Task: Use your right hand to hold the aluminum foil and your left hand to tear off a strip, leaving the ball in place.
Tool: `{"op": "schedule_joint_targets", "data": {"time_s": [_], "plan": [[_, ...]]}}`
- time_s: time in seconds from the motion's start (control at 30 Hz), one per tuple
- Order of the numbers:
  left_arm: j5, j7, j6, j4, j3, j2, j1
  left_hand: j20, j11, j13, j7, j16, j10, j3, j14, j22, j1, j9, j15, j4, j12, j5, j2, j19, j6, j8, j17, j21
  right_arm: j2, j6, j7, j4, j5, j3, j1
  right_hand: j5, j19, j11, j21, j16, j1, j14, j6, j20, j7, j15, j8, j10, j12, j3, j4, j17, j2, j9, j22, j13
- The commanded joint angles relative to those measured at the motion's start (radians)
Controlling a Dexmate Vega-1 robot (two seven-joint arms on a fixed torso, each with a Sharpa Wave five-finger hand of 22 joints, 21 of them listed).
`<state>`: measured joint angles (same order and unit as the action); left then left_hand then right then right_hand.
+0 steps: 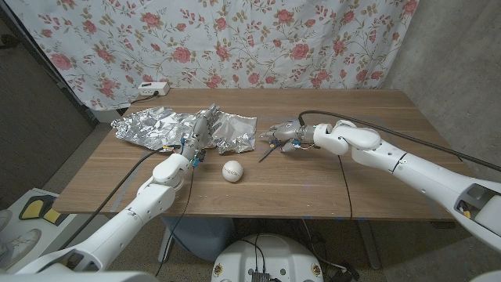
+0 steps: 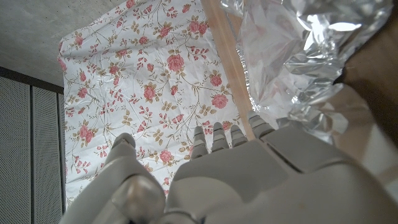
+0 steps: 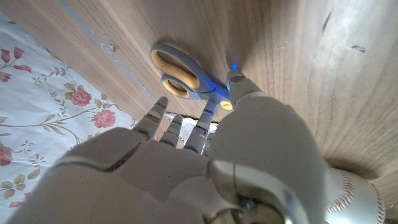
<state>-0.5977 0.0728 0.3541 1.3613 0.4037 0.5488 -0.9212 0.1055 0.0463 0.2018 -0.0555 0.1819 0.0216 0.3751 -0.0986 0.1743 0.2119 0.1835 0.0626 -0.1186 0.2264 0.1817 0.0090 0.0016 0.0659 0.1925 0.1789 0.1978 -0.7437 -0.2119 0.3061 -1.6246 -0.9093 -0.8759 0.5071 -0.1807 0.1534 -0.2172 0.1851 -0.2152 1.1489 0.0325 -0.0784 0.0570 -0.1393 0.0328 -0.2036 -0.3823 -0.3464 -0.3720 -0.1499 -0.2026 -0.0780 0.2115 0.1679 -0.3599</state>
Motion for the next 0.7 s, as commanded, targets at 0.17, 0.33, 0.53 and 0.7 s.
{"op": "schedule_joint_targets", "data": {"time_s": [0.17,0.33,0.53,0.7], "plan": [[-0.002,-0.003,-0.008,0.009,0.000,0.003,0.000,0.005,0.006,0.004,-0.001,0.005,0.008,0.004,-0.004,0.004,0.001,0.005,-0.003,-0.006,0.004,0.002,0.008,-0.007,0.003,0.001,0.003,-0.002,0.010,-0.008,-0.013,0.029,0.014,-0.014,-0.005,0.003,0.007,0.000,0.004,-0.008,-0.011,-0.027,0.013,-0.001,-0.003,0.134,-0.003,-0.041,-0.036,0.013,0.004,-0.002,0.002,0.002,-0.001,-0.023],[-0.003,-0.004,-0.008,0.010,-0.001,0.002,-0.001,0.005,0.005,0.004,0.000,0.005,0.007,0.004,-0.005,0.004,0.001,0.004,-0.002,-0.006,0.003,0.002,0.009,-0.007,0.003,0.001,0.003,-0.002,0.011,-0.005,-0.015,0.033,0.017,-0.017,-0.002,0.002,0.014,0.000,0.005,-0.010,-0.016,-0.041,0.020,-0.001,-0.005,0.140,-0.003,-0.062,-0.060,0.020,0.005,-0.003,0.003,0.002,-0.001,-0.039],[-0.004,-0.004,-0.007,0.007,-0.001,0.000,-0.001,0.004,0.008,0.004,-0.001,0.004,0.007,0.004,-0.005,0.004,0.001,0.004,-0.003,-0.007,0.003,0.001,0.009,-0.008,0.003,0.001,0.003,-0.002,0.009,-0.009,-0.025,0.041,0.039,-0.013,0.003,0.000,0.022,-0.001,0.006,-0.015,-0.023,-0.063,0.035,0.000,-0.009,0.147,-0.005,-0.089,-0.092,0.030,0.007,-0.005,0.004,0.002,-0.001,-0.060],[-0.003,-0.003,-0.002,0.001,0.000,-0.003,-0.002,0.004,0.005,0.004,-0.001,0.004,0.008,0.004,-0.006,0.004,0.001,0.004,-0.002,-0.007,0.004,0.001,0.010,-0.008,0.002,0.001,0.003,-0.002,0.011,-0.012,-0.028,0.047,0.041,-0.019,0.005,-0.002,0.028,-0.001,0.005,-0.021,-0.017,-0.091,0.047,-0.001,-0.018,0.155,-0.006,-0.125,-0.133,0.036,0.001,-0.008,0.000,0.001,-0.001,-0.088]]}}
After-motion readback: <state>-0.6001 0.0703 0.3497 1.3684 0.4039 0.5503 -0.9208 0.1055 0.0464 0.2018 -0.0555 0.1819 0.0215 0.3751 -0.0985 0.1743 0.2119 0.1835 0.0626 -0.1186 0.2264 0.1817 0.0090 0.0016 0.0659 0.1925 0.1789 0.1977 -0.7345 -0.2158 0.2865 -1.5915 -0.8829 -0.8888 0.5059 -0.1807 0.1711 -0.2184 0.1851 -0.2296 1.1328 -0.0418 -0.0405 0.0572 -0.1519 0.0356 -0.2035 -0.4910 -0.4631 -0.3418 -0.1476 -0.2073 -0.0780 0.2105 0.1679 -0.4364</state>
